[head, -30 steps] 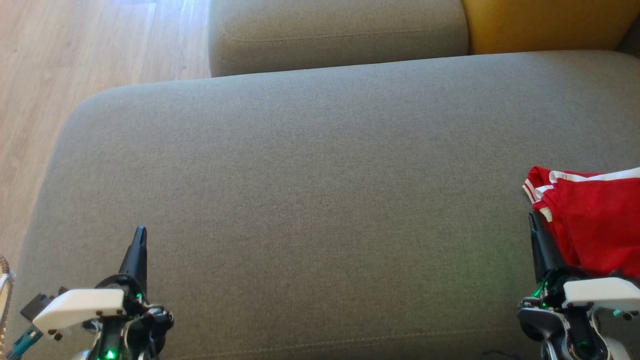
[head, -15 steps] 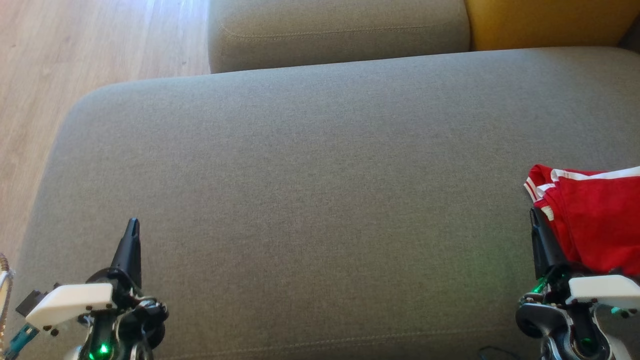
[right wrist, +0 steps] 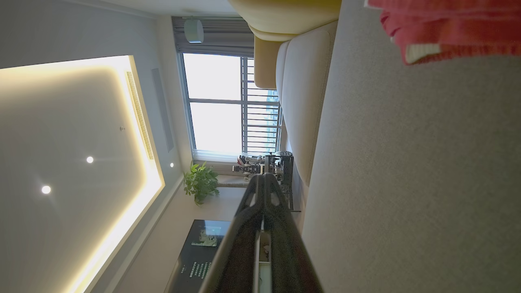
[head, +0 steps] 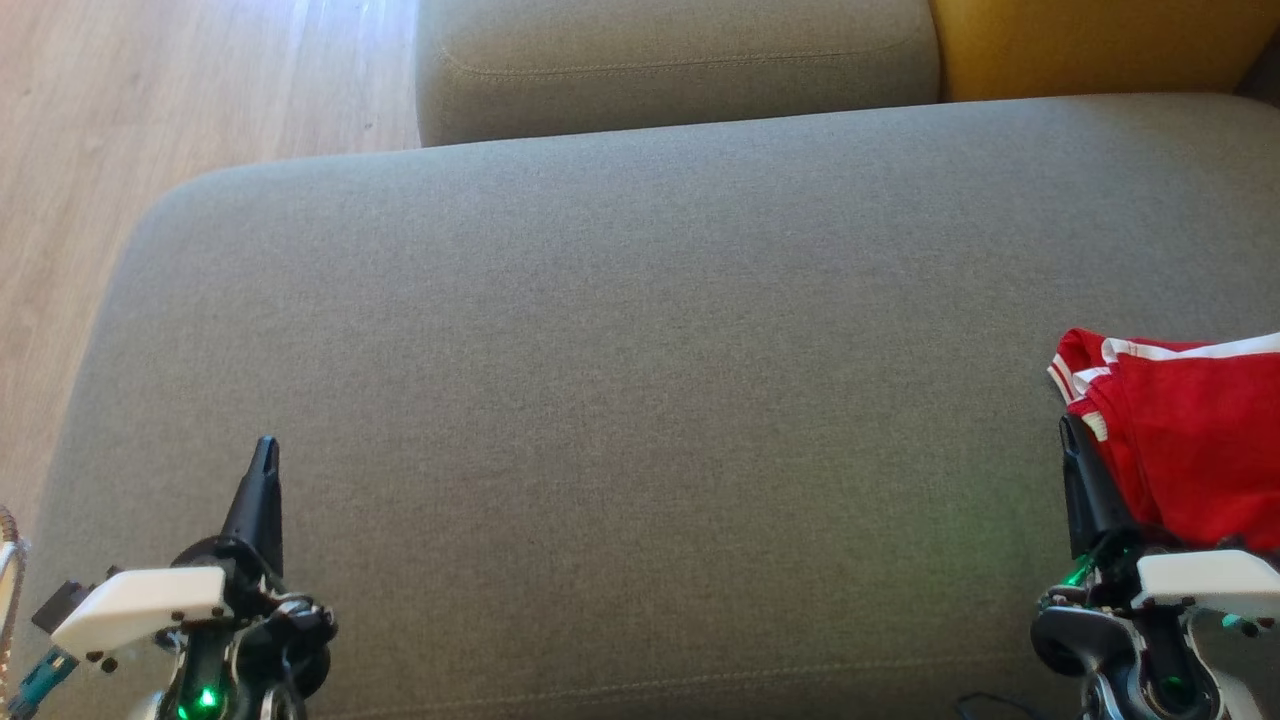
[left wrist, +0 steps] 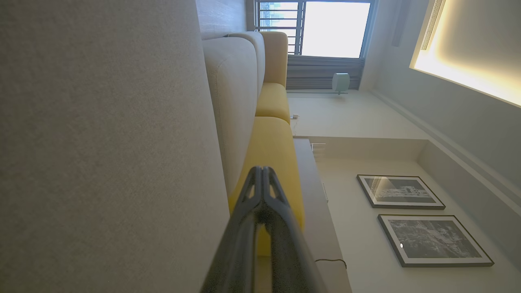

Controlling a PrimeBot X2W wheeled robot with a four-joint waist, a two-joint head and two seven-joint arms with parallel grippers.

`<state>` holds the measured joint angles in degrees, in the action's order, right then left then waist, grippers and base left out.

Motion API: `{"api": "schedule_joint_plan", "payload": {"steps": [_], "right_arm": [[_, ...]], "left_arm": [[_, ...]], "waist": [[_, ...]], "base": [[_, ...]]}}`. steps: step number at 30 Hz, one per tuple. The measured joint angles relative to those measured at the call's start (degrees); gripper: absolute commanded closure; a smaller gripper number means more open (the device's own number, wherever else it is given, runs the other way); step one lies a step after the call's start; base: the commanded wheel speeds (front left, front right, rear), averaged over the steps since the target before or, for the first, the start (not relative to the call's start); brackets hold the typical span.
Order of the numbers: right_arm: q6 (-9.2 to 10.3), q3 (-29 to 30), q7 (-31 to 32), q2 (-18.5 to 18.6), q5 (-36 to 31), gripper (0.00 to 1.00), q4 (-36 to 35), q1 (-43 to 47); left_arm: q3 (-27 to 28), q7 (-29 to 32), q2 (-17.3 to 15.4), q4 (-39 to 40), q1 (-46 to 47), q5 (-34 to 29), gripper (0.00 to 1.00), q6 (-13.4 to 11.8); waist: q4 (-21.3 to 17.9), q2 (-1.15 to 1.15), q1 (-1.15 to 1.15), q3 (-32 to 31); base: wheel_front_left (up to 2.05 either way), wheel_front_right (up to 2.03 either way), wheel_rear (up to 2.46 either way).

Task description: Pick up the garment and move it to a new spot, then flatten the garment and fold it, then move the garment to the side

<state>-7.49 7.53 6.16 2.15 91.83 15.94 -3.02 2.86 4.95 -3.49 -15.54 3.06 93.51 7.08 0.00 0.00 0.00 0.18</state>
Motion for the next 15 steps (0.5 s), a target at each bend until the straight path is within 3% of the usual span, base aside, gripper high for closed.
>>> {"api": "schedule_joint_plan", "payload": {"steps": [15], "right_arm": [[0.0,0.0,0.0,0.0,0.0,1.0,0.0,0.0]], "left_arm": [[0.19,0.12,0.14,-0.01,0.0,-0.07,1.0,0.0]], "waist": [[0.0,0.0,0.0,0.0]], "base": [[0.0,0.0,0.0]]}}
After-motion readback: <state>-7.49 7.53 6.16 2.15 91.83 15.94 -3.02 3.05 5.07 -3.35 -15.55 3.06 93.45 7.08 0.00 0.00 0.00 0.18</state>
